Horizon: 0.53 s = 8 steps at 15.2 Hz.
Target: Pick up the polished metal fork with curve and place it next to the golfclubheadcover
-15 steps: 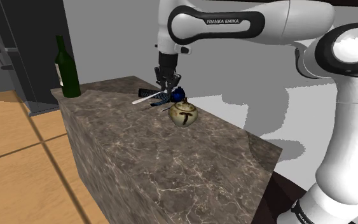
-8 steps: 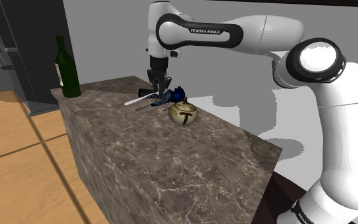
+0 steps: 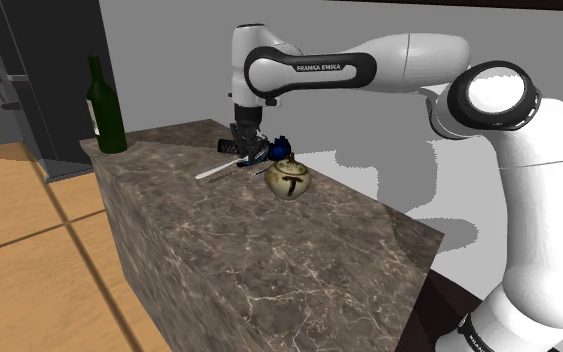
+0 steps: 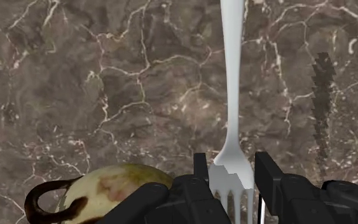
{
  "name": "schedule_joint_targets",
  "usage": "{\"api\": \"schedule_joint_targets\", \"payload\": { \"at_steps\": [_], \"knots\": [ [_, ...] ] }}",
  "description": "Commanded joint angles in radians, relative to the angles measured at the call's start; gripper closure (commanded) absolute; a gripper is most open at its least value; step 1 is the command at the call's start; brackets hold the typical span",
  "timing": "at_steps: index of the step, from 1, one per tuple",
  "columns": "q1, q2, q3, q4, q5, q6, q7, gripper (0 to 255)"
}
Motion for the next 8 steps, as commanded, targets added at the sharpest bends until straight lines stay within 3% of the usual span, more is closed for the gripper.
{"api": "schedule_joint_targets", "payload": {
  "at_steps": [1, 8],
  "knots": [
    [-0.009, 0.000, -0.001, -0.032, -0.002, 0.029, 0.006, 255],
    [-0.020, 0.018, -0.011, -0.102, -0.019, 0.109, 0.026, 255]
  ]
}}
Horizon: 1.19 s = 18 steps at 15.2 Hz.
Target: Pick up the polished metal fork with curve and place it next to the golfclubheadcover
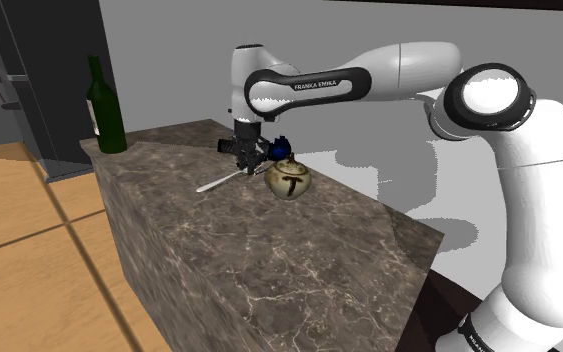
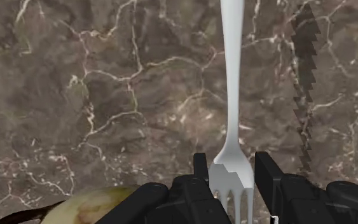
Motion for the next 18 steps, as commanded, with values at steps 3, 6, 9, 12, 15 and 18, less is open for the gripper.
{"api": "schedule_joint_targets", "payload": {
  "at_steps": [3, 6, 9, 12, 15, 18],
  "knots": [
    [-0.005, 0.012, -0.007, -0.040, -0.012, 0.047, 0.013, 255],
    [-0.006, 0.025, -0.014, -0.062, -0.022, 0.078, 0.021, 255],
    [-0.006, 0.039, -0.021, -0.081, -0.033, 0.108, 0.030, 255],
    [-0.004, 0.051, -0.028, -0.094, -0.042, 0.131, 0.037, 255],
    [-0.004, 0.051, -0.028, -0.094, -0.042, 0.131, 0.037, 255],
    [-0.004, 0.051, -0.028, -0.094, -0.042, 0.131, 0.037, 255]
  ]
}}
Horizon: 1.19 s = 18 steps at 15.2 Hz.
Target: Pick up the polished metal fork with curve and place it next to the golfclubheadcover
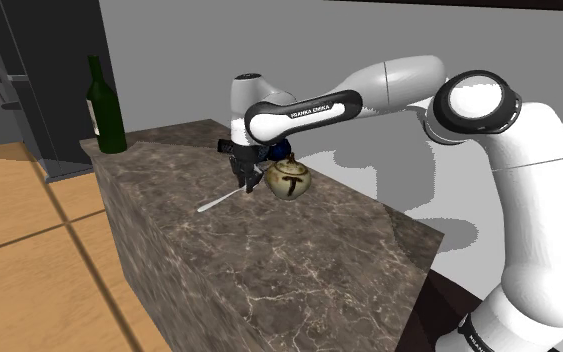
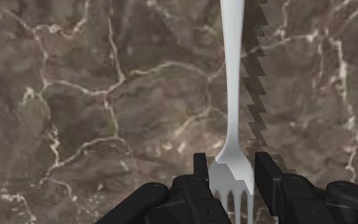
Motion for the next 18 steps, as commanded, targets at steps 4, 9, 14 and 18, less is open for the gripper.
{"api": "schedule_joint_targets", "payload": {
  "at_steps": [4, 9, 14, 18],
  "knots": [
    [0.000, 0.000, 0.000, 0.000, 0.000, 0.000, 0.000, 0],
    [0.000, -0.025, 0.014, 0.029, 0.019, -0.049, -0.012, 0],
    [0.003, -0.044, 0.024, 0.060, 0.034, -0.094, -0.022, 0],
    [0.003, -0.044, 0.024, 0.061, 0.034, -0.094, -0.022, 0]
  ]
}}
